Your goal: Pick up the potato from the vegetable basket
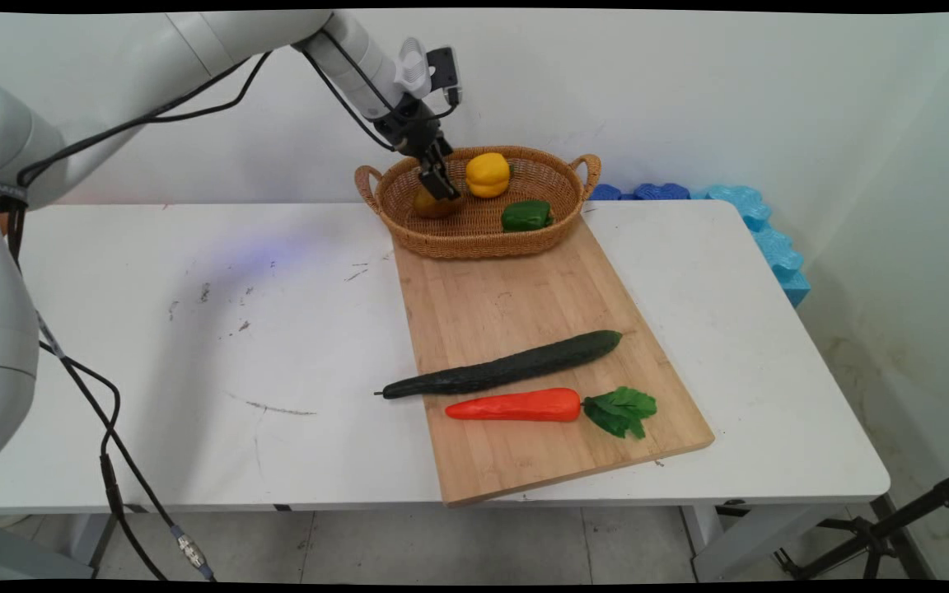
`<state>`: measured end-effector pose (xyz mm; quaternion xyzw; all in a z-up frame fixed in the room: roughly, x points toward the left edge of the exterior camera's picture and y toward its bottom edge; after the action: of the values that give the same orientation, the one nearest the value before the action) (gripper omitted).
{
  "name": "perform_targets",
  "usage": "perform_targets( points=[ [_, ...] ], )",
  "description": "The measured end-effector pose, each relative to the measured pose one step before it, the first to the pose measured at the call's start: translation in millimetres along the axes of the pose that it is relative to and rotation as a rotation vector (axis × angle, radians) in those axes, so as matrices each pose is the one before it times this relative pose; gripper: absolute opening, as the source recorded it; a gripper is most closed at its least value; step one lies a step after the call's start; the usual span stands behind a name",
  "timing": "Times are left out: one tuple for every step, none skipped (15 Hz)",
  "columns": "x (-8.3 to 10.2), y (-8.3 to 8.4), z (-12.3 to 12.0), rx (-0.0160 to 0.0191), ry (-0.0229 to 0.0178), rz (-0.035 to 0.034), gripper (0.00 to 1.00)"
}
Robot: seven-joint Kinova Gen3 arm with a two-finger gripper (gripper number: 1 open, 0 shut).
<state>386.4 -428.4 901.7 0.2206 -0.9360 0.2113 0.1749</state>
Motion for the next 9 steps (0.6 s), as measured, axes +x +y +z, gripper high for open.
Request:
perform_targets(
  points=[
    [-3.77, -3.67, 4.76, 0.00319, -0.00978, -0.00650, 1.00],
    [-4.52, -2.89, 4.20, 0.00294, -0.00950, -0.00806, 1.00],
    [-3.16, -1.87, 3.89, 0.00113, -0.00734, -0.00578, 1.00],
    [-3.40, -2.02, 4.93, 0.00092, -0.00788, -0.00770, 1.00],
    [-2.57, -1.61, 4.58, 0.00082, -0.00658, -0.00707, 1.00],
    [-1.79, -1.24, 3.73, 0.00054, -0.00456, -0.00629, 1.00],
    [-1.77, -1.18, 4.17, 0.00038, -0.00426, -0.00739, 1.00],
    [-1.35, -1.01, 4.01, -0.00019, -0.00338, -0.00728, 1.00],
    [-1.33, -0.59, 3.06, -0.00050, -0.00111, -0.00820, 1.00]
  ],
)
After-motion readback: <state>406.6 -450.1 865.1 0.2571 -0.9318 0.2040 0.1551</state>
